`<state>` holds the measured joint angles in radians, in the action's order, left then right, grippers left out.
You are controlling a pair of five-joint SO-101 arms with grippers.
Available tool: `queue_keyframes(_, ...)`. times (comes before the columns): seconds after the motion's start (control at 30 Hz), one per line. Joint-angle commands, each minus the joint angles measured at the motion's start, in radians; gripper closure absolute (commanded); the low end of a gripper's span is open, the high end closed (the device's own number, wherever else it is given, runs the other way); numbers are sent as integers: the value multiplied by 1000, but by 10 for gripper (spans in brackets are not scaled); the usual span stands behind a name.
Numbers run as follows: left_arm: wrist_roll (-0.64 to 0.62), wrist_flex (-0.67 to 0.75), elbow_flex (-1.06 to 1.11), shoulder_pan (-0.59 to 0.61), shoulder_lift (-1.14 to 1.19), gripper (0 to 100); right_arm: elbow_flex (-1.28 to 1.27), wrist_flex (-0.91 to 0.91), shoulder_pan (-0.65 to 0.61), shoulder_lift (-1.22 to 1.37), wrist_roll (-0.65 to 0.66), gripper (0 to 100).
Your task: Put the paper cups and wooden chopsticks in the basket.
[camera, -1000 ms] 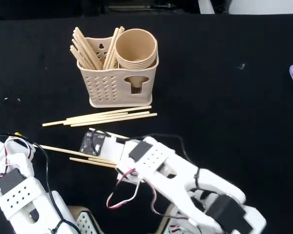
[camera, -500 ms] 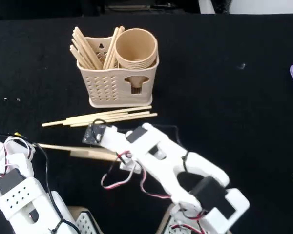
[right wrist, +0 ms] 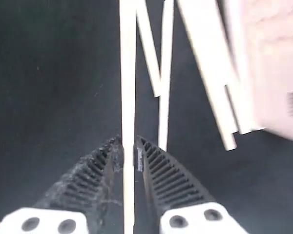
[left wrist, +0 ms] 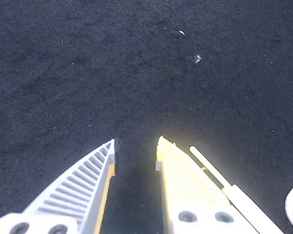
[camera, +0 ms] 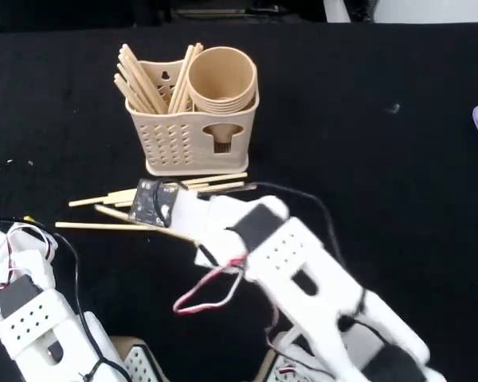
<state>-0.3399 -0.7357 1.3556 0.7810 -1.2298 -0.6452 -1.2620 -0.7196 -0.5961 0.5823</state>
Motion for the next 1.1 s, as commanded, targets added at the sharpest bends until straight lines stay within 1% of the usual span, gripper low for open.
queue_keyframes(0.0,-6,15,-28,8,-17,852,151,-11,58,-101,3,988)
queue_keyframes(0.1,-6,15,-28,7,-17,852,237,60,91,-110,-29,988)
queue_keyframes(0.17,-6,15,-28,7,-17,852,260,170,91,-99,-91,988)
queue_keyframes(0.27,-6,15,-28,7,-17,852,259,404,91,-85,-178,987)
queue_keyframes(0.43,-6,15,-28,7,-17,852,262,848,89,-35,-313,987)
queue_keyframes(0.5,-6,15,-28,7,-17,852,263,996,89,1,-342,987)
queue_keyframes(0.57,-6,15,-28,7,-17,852,262,1105,92,45,-353,987)
queue_keyframes(0.8,-6,15,-28,7,-17,852,265,1381,97,229,-345,987)
queue_keyframes(0.87,-6,15,-28,7,-17,852,263,1458,123,280,-345,987)
queue_keyframes(0.97,-6,15,-28,7,-17,852,262,1521,158,352,-351,988)
queue_keyframes(1.07,-6,15,-28,7,-17,852,255,1522,169,400,-353,988)
